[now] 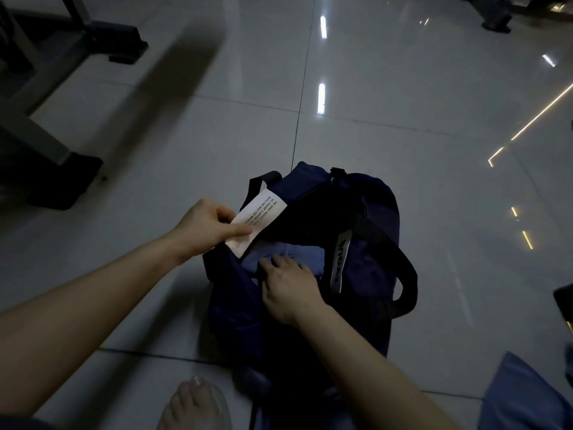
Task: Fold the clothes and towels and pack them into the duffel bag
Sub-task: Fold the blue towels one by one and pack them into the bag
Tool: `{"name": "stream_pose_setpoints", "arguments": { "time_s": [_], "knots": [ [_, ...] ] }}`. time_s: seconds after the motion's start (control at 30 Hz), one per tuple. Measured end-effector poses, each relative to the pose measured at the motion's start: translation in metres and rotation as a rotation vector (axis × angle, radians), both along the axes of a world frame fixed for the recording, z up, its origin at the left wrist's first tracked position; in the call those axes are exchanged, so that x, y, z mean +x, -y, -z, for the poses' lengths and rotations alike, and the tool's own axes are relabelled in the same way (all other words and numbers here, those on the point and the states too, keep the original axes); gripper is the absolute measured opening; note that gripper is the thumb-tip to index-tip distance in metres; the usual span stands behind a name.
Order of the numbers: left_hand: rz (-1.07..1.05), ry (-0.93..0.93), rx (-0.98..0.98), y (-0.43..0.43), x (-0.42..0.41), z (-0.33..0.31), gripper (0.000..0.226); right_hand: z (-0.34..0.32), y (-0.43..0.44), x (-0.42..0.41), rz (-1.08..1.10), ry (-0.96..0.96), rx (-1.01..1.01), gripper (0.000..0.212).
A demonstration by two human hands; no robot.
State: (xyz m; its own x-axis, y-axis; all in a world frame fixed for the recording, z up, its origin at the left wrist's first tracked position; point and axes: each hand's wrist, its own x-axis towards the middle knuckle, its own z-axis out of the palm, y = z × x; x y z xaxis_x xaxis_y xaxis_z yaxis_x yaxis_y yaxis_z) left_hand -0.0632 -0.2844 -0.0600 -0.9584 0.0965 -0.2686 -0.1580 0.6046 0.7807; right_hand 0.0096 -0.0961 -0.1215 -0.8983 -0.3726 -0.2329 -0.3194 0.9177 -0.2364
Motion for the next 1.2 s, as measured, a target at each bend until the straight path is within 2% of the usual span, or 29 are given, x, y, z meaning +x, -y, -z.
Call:
{"name": "stream_pose_setpoints", "arguments": {
  "time_s": [0.07, 0.17, 0.23, 0.33, 0.47, 0.5, 0.57, 0.63, 0.67, 0.73, 0.8, 0.83, 0.93, 1.07, 1.2],
  "knots": [
    [-0.050, 0.153, 0.181, -0.005, 0.008, 0.009, 0.016, -0.009, -0.009, -0.005, -0.022, 0.130, -0.100, 0.041],
    [-0.077, 0.230, 0.193, -0.014, 0.016, 0.030, 0.022, -0.013, -0.025, -0.003, -0.026, 0.130, -0.167, 0.028],
    [-0.121, 0.163, 0.084, -0.019, 0.016, 0.041, 0.024, -0.014, -0.028, 0.003, 0.005, 0.104, -0.211, 0.024],
    [-0.061, 0.038, -0.161, -0.022, 0.020, 0.054, 0.029, -0.017, -0.026, 0.014, 0.084, 0.112, -0.308, 0.024],
    [-0.031, 0.004, -0.337, -0.023, 0.023, 0.054, 0.029, -0.037, -0.035, 0.023, 0.142, -0.125, -0.171, 0.011],
    [-0.023, -0.080, -0.388, -0.025, 0.023, 0.051, 0.032, -0.044, -0.039, 0.025, 0.145, -0.186, -0.141, 0.009],
    [0.067, -0.436, -0.468, -0.032, 0.025, 0.046, 0.044, -0.055, -0.052, 0.027, 0.196, -0.370, -0.105, 0.012],
    [0.270, -0.740, -0.511, -0.048, 0.030, 0.041, 0.048, -0.062, -0.074, 0.025, 0.332, -0.489, -0.049, 0.016],
    [0.401, -0.788, -0.530, -0.060, 0.031, 0.043, 0.049, -0.065, -0.088, 0.025, 0.414, -0.465, -0.005, 0.020],
    [0.623, -0.671, -0.574, -0.084, 0.037, 0.050, 0.059, -0.066, -0.109, 0.025, 0.591, -0.233, 0.025, 0.039],
    [0.713, -0.504, -0.643, -0.100, 0.042, 0.062, 0.069, -0.061, -0.113, 0.029, 0.677, -0.030, -0.036, 0.051],
    [0.730, -0.465, -0.686, -0.103, 0.045, 0.069, 0.071, -0.057, -0.110, 0.032, 0.673, 0.006, -0.041, 0.051],
    [0.771, -0.473, -0.765, -0.095, 0.051, 0.084, 0.071, -0.051, -0.104, 0.039, 0.642, 0.004, -0.042, 0.037],
    [0.833, -0.515, -0.911, -0.075, 0.059, 0.094, 0.079, -0.051, -0.122, 0.041, 0.753, -0.029, -0.110, 0.028],
    [0.850, -0.342, -1.003, -0.077, 0.067, 0.082, 0.094, -0.049, -0.125, 0.049, 0.795, -0.015, -0.116, 0.025]
  ]
}}
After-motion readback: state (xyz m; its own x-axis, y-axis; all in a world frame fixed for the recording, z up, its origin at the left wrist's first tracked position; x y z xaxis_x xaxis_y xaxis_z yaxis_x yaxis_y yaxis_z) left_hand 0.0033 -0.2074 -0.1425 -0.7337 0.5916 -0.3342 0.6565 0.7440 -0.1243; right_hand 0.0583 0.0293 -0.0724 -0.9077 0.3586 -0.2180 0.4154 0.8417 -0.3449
